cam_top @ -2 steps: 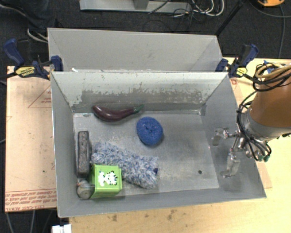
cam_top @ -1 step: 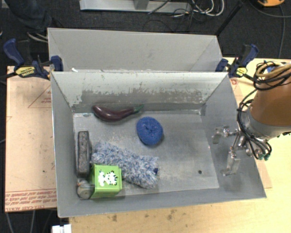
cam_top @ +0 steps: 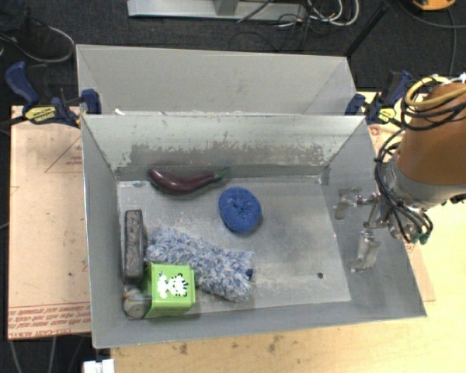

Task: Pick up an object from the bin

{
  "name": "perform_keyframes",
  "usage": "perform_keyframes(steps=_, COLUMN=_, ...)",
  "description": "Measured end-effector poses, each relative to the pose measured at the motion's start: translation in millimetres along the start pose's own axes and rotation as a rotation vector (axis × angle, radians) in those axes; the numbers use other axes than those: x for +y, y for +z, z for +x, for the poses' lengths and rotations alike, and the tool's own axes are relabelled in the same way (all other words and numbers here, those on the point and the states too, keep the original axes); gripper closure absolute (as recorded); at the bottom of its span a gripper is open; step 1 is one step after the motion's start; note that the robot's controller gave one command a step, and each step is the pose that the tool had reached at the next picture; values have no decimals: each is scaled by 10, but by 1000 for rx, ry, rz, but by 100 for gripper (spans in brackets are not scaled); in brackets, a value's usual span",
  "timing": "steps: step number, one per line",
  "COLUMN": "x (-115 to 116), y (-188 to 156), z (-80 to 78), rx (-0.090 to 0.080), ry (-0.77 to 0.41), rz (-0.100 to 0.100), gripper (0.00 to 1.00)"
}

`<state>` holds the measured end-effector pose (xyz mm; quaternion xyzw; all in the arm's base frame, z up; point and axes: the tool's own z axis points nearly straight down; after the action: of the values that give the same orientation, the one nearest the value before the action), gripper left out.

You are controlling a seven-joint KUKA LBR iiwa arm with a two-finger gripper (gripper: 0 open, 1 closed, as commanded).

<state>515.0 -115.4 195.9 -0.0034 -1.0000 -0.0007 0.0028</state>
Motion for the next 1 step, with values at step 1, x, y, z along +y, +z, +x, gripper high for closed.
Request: perform_keyframes(steps=1, x=217, y=-129, z=-247, rx=-26, ry=-70, rz=5, gripper=0)
